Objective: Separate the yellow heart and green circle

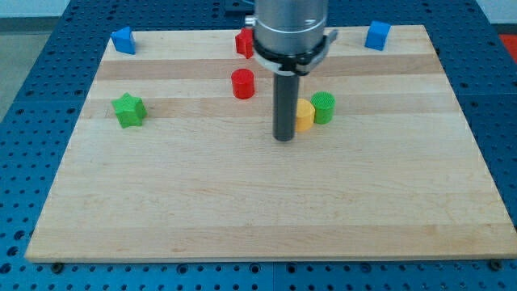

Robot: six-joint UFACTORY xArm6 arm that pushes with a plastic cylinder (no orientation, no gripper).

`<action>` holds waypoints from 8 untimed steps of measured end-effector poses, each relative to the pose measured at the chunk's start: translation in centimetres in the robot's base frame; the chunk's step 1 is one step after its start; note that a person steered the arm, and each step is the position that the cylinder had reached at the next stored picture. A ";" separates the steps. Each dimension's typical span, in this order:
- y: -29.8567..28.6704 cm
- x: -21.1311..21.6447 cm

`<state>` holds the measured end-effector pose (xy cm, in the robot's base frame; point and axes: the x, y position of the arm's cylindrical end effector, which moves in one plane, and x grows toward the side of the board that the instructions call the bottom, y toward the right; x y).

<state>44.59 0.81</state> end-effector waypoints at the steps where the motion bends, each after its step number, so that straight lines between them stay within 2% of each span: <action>1: -2.5 -1.4; 2: -1.3 -3.7; 3: 3.7 -4.2; 4: 8.5 -2.0; 5: 10.8 -0.1; 6: 9.0 0.2; 7: 8.0 2.8; 8: 10.7 5.1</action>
<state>49.73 11.54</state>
